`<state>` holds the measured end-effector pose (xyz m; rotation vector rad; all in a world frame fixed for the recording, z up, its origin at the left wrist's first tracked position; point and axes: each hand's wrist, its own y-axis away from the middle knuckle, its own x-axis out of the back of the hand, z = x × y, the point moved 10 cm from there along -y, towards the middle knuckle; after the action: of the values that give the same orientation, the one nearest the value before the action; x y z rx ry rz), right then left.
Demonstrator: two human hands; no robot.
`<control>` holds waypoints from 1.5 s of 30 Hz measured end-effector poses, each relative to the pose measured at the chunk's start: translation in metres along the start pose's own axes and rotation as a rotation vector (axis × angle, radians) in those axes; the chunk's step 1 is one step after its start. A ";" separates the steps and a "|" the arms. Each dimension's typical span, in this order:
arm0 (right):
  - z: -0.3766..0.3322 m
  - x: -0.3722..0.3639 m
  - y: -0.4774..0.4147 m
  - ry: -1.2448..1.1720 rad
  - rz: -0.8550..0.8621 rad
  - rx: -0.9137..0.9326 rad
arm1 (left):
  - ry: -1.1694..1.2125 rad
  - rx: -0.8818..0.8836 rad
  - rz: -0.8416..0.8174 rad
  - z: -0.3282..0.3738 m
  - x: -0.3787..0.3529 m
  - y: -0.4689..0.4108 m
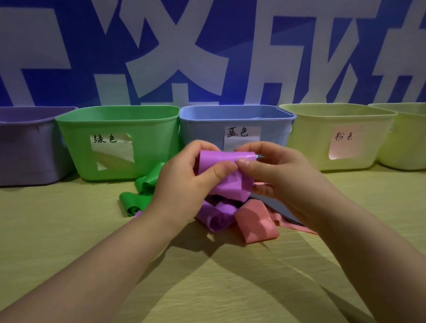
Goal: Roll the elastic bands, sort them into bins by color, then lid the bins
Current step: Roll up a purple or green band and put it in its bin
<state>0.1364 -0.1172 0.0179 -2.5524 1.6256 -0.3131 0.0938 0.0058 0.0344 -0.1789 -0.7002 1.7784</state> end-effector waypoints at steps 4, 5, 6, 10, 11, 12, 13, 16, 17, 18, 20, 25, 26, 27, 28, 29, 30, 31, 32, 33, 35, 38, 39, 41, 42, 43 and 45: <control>-0.001 0.001 0.001 -0.002 -0.001 0.005 | 0.048 0.001 -0.046 -0.004 -0.006 0.000; -0.001 0.003 0.001 0.010 0.006 0.007 | 0.048 -0.010 -0.055 -0.005 -0.007 0.000; 0.000 0.004 0.000 0.025 0.014 0.007 | 0.047 -0.025 -0.062 -0.005 -0.007 0.000; 0.001 0.002 0.000 0.054 0.015 -0.007 | -0.064 -0.092 -0.027 -0.001 -0.004 0.000; 0.001 0.001 0.001 0.052 0.009 -0.012 | -0.099 -0.099 0.005 0.000 -0.001 0.000; 0.002 0.000 0.002 0.054 0.003 -0.016 | -0.130 -0.107 0.036 0.001 0.001 0.001; 0.002 -0.001 0.002 0.065 0.000 -0.018 | -0.157 -0.115 0.061 0.002 0.003 0.001; 0.002 0.001 0.001 0.133 0.015 -0.021 | -0.207 -0.141 0.089 0.008 0.006 0.003; 0.002 0.001 0.001 0.145 0.017 -0.026 | -0.223 -0.155 0.087 0.009 0.006 0.003; 0.003 0.001 0.001 0.155 0.017 -0.031 | -0.244 -0.172 0.088 0.011 0.006 0.003; 0.004 0.000 0.000 0.177 0.017 -0.044 | -0.288 -0.193 0.110 0.015 0.008 0.004; 0.008 0.001 0.002 0.180 0.039 -0.082 | -0.363 -0.246 0.141 0.024 0.012 0.006; 0.008 0.001 0.002 0.156 0.037 -0.087 | -0.368 -0.254 0.144 0.024 0.013 0.006; 0.007 -0.001 0.003 0.124 0.032 -0.090 | -0.372 -0.255 0.152 0.024 0.015 0.005; 0.006 -0.002 0.003 0.088 0.018 -0.088 | -0.378 -0.250 0.164 0.022 0.017 0.004; 0.004 -0.005 0.004 0.049 -0.005 -0.078 | -0.382 -0.240 0.180 0.020 0.019 0.003; 0.002 -0.008 0.004 0.015 -0.032 -0.054 | -0.382 -0.224 0.196 0.018 0.021 0.002; -0.002 -0.011 0.005 -0.005 -0.055 -0.020 | -0.373 -0.207 0.211 0.015 0.023 0.001; -0.006 -0.013 0.006 -0.008 -0.074 0.020 | -0.354 -0.192 0.225 0.013 0.025 0.001; -0.008 -0.015 0.007 -0.002 -0.087 0.055 | -0.334 -0.183 0.232 0.012 0.026 0.000; -0.010 -0.015 0.007 0.013 -0.082 0.101 | -0.319 -0.185 0.231 0.011 0.025 0.000; -0.012 -0.009 0.003 0.012 -0.054 0.139 | -0.309 -0.187 0.224 0.011 0.022 0.001; -0.012 -0.009 0.003 -0.005 -0.058 0.146 | -0.294 -0.181 0.222 0.010 0.022 0.001; -0.014 -0.010 0.003 -0.061 -0.074 0.160 | -0.264 -0.167 0.220 0.009 0.023 0.000; -0.014 -0.011 0.003 -0.078 -0.079 0.167 | -0.255 -0.165 0.221 0.009 0.024 0.000; -0.015 -0.012 0.003 -0.084 -0.082 0.176 | -0.248 -0.164 0.220 0.009 0.024 0.000; -0.017 -0.013 0.004 -0.093 -0.080 0.200 | -0.234 -0.156 0.212 0.008 0.023 0.000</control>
<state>0.1242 -0.1069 0.0321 -2.4465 1.3877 -0.3403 0.0830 0.0240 0.0463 -0.1559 -1.0202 1.9666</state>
